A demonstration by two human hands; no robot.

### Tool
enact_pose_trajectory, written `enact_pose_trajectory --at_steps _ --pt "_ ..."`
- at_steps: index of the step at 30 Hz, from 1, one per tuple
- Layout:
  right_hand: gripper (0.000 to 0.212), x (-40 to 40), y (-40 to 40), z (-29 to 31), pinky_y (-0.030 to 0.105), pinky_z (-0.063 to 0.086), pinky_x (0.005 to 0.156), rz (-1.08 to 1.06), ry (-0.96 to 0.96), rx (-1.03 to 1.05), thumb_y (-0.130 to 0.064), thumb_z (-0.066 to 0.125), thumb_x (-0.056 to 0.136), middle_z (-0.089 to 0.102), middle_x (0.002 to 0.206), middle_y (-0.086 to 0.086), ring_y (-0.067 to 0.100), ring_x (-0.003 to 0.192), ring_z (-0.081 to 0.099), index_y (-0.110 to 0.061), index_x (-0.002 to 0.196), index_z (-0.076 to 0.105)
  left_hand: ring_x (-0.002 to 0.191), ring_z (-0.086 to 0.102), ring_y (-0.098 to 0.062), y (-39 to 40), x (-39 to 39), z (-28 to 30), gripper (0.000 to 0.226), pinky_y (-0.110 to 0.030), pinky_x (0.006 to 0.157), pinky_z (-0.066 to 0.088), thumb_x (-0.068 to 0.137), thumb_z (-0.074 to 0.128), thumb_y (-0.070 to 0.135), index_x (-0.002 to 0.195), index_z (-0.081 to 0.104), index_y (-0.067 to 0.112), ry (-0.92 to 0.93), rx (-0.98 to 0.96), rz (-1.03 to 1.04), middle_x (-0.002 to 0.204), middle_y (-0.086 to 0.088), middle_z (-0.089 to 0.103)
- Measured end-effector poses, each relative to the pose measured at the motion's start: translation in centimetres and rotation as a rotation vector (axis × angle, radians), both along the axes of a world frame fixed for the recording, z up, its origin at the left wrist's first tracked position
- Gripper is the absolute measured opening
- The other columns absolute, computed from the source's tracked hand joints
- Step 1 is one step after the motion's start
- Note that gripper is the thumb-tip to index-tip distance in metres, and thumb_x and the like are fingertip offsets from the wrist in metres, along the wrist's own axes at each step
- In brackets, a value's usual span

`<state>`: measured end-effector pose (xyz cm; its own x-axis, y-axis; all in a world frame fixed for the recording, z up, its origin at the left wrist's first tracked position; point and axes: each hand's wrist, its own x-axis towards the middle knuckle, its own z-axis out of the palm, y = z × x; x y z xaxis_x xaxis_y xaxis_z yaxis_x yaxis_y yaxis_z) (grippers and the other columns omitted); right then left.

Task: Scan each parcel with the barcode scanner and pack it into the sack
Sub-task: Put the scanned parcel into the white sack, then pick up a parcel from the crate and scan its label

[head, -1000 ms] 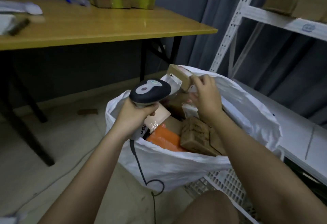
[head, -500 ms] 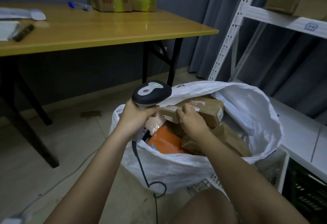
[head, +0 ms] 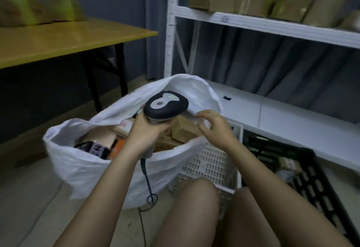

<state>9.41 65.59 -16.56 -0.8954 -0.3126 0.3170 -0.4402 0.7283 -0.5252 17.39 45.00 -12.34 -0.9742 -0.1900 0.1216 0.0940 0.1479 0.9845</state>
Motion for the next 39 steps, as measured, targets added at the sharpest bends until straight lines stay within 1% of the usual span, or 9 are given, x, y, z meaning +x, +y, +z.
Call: enact_pose_trajectory --at_steps 3,6,12,18,21,24,30,34,39 --pt "0.026 2.7 7.4 -0.7 0.02 0.039 0.092 -0.256 -0.014 -0.13 -0.014 0.06 0.093 0.058 0.118 -0.005 0.007 0.108 0.051 -0.016 0.118 0.067 0.07 0.06 0.011 5.9 -0.7 -0.3 0.032 -0.007 0.058 0.044 0.079 0.074 0.004 0.104 0.063 0.019 0.0 -0.025 -0.186 0.089 0.008 0.067" --pt "0.025 5.5 15.2 -3.0 0.027 0.045 0.092 -0.477 -0.101 -0.173 -0.015 0.061 0.093 0.057 0.114 -0.004 0.012 0.104 0.054 -0.015 0.117 0.067 0.054 0.057 0.01 12.4 -1.8 -1.1 0.025 -0.006 0.049 0.042 0.08 0.071 -0.003 0.098 0.062 0.012 -0.013 -0.053 -0.349 0.076 0.003 0.064" --pt "0.024 7.3 28.8 -11.1 0.028 0.046 0.091 -0.823 -0.319 -0.223 -0.013 0.063 0.09 0.063 0.124 0.01 0.025 0.117 0.057 -0.008 0.114 0.068 0.076 0.061 0.003 25.0 -7.0 -5.6 0.04 -0.005 0.053 0.045 0.079 0.071 -0.006 0.112 0.061 0.014 -0.097 -0.123 -0.641 0.086 0.009 0.064" --pt "0.04 0.5 37.7 -20.3 0.042 0.052 0.091 -0.925 -0.554 -0.142 -0.023 0.064 0.091 0.058 0.128 0.015 0.03 0.105 0.061 -0.01 0.129 0.059 0.069 0.062 -0.001 34.9 -15.2 -13.9 0.04 -0.008 0.055 0.047 0.08 0.073 -0.001 0.118 0.062 0.005 -0.219 -0.128 -0.716 0.084 0.003 0.066" --pt "0.051 -4.7 41.1 -24.8 0.042 0.051 0.092 -0.921 -0.609 -0.057 -0.022 0.059 0.09 0.052 0.138 0.015 0.033 0.114 0.057 -0.012 0.139 0.049 0.066 0.064 -0.009 38.1 -19.7 -18.2 0.037 -0.024 0.067 0.053 0.078 0.076 0.003 0.111 0.065 0.014 -0.271 -0.118 -0.74 0.079 0.0 0.07" --pt "0.058 -9.6 43.8 -28.0 0.038 0.039 0.107 -0.937 -0.625 0.08 -0.026 0.056 0.095 0.037 0.15 0.016 0.035 0.132 0.041 -0.009 0.147 0.037 0.064 0.066 -0.012 40.7 -24.0 -21.9 0.027 -0.034 0.071 0.055 0.079 0.076 0.006 0.101 0.068 0.019 -0.307 -0.116 -0.784 0.07 -0.001 0.071" --pt "0.076 -15.4 48.1 -33.8 0.046 0.017 0.116 -1.049 -0.673 0.233 -0.048 0.052 0.094 0.003 0.162 0.015 0.037 0.147 0.003 -0.019 0.154 0.016 0.064 0.067 -0.009 43.6 -28.1 -27.1 0.025 -0.021 0.06 0.053 0.082 0.074 0.012 0.106 0.068 0.018 -0.397 -0.091 -0.823 0.073 -0.001 0.072" --pt "0.082 -16.1 48.4 -35.6 0.047 0.008 0.117 -1.153 -0.643 0.161 -0.059 0.062 0.084 -0.002 0.159 0.024 0.04 0.147 -0.005 -0.023 0.148 0.026 0.059 0.065 -0.006 43.7 -28.9 -28.6 0.019 -0.018 0.054 0.052 0.083 0.072 0.011 0.1 0.068 0.019 -0.443 -0.038 -0.797 0.071 0.004 0.071" --pt "0.108 -15.3 47.2 -35.3 0.047 0.02 0.114 -1.226 -0.68 0.12 -0.049 0.075 0.077 0.005 0.155 0.029 0.044 0.143 0.007 -0.011 0.152 0.007 0.057 0.064 -0.005 43.3 -28.7 -28.4 0.025 -0.015 0.052 0.05 0.085 0.07 0.009 0.109 0.067 0.015 -0.419 -0.037 -0.795 0.076 0.0 0.069"
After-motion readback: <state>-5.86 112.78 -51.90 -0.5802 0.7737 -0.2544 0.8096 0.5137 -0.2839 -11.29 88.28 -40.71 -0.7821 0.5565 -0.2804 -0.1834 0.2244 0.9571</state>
